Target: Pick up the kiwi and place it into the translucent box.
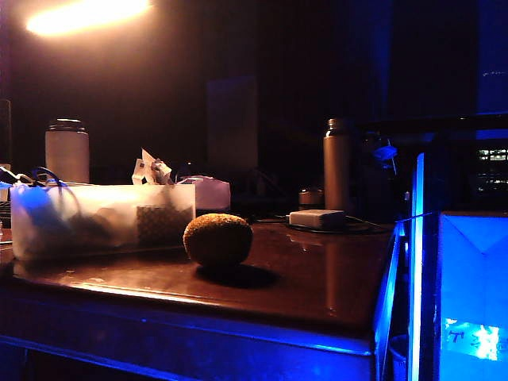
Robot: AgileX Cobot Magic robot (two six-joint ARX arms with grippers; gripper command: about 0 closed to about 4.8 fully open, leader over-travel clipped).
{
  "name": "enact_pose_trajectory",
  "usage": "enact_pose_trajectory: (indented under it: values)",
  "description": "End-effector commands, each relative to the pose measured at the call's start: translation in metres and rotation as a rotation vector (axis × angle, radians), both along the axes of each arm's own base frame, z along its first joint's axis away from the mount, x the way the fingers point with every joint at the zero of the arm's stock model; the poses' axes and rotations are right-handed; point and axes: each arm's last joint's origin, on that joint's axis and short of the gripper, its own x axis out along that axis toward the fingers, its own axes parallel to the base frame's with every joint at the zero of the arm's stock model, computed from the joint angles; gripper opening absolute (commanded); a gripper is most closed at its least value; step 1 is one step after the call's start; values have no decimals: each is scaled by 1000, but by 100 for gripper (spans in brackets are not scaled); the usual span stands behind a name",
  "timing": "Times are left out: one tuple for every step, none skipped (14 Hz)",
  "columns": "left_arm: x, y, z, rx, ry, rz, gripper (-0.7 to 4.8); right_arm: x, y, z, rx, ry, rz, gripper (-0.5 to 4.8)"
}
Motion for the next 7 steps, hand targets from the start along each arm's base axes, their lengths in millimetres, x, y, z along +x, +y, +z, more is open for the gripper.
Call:
enact_pose_trajectory:
  values:
    - [27, -5, 57, 129, 73, -128, -3, 20, 2, 41, -4, 46, 45, -1]
    - [40, -8, 76, 178, 121, -232, -3, 31, 4, 57, -23, 65, 90, -1]
    - [54, -11, 91, 186, 205, -325, -3, 45, 7, 71, -52, 85, 160, -1]
    - [69, -14, 100, 175, 315, -417, -3, 62, 11, 82, -85, 117, 248, -1]
    - [86, -17, 107, 145, 457, -531, -3, 83, 15, 92, -102, 154, 351, -1]
    - [106, -21, 109, 114, 613, -677, -3, 109, 20, 101, -96, 212, 470, -1]
    - [120, -23, 108, 104, 699, -746, -3, 131, 27, 103, -130, 264, 549, -1]
